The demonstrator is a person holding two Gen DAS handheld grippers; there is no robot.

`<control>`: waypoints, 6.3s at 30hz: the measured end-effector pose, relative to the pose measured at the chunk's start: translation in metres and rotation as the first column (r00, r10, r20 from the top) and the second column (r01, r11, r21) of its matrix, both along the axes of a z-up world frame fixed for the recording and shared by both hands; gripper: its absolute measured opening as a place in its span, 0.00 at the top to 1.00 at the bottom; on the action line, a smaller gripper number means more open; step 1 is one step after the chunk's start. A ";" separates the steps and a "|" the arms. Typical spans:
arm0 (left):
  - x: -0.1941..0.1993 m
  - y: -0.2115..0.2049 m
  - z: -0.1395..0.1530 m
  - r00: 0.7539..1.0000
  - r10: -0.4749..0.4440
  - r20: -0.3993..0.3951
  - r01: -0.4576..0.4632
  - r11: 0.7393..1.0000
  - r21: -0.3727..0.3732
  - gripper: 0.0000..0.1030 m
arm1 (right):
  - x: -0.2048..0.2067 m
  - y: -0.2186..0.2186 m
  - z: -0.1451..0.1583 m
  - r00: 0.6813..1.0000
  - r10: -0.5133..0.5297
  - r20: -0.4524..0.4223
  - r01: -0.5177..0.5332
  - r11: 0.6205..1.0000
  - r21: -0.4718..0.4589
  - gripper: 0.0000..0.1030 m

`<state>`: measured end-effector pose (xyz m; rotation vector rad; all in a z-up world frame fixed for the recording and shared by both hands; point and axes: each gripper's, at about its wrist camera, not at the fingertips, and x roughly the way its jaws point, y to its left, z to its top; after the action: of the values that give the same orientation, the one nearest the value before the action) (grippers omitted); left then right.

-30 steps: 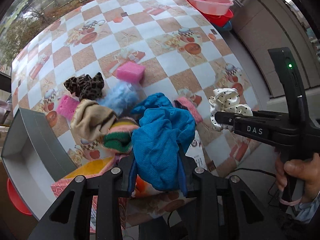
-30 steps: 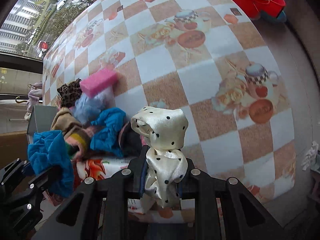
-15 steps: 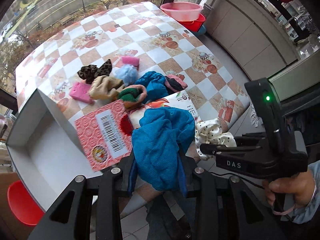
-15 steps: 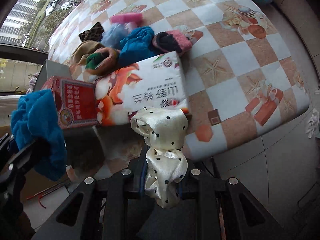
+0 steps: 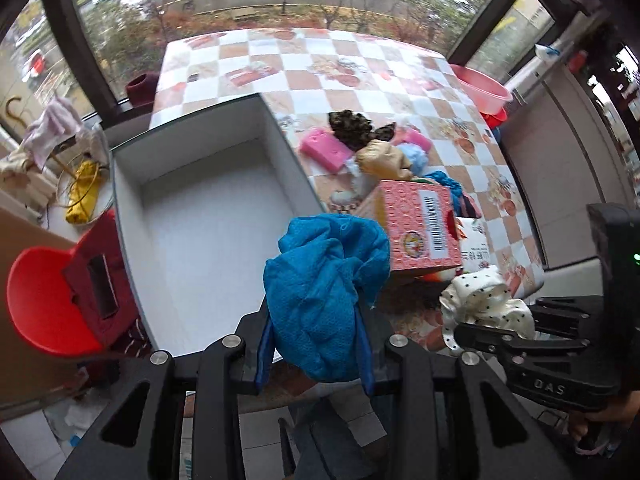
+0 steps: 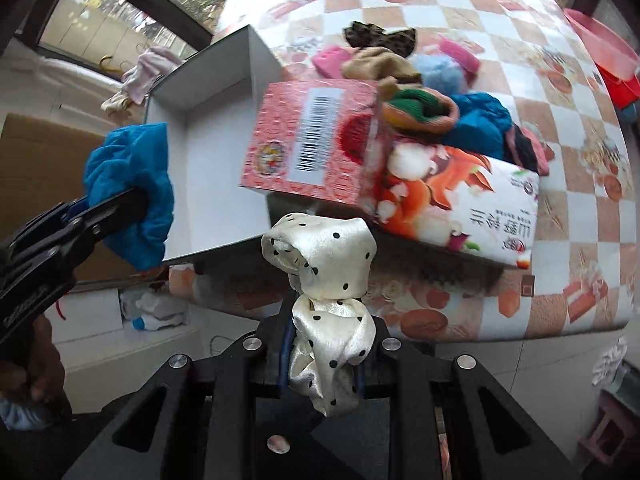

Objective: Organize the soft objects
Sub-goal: 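Lift and carry the blue cloth and polka-dot scrunchie over the white box, then open the left tool dropping the blue cloth while the right tool releases the scrunchie, then move both tools back toward the remaining soft items, then grasp the leopard scrunchie with the left tool while the right tool grasps the pink sponge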

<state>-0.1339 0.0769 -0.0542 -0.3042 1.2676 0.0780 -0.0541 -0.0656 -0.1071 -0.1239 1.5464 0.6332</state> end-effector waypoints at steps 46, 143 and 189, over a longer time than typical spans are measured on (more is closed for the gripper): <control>-0.033 0.055 -0.062 0.967 0.195 -0.165 -0.190 0.981 0.044 0.64 | 0.000 0.129 -0.006 0.969 0.244 0.044 -0.244 0.970 -0.014 0.76; 0.089 0.013 -0.026 0.973 0.106 -0.204 -0.094 0.993 0.071 0.00 | 0.148 -0.062 -0.033 0.947 -0.311 0.085 0.319 0.942 -0.106 0.06; 0.317 -0.080 -0.140 0.892 0.250 -0.376 -0.187 0.963 0.195 0.00 | 0.358 -0.135 -0.094 0.972 -0.175 0.157 0.195 0.972 -0.129 0.06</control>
<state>0.1829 -0.0028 -0.1943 -0.3060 1.6179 0.4501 0.3043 -0.2002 -0.2008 -0.1292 1.4425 0.3570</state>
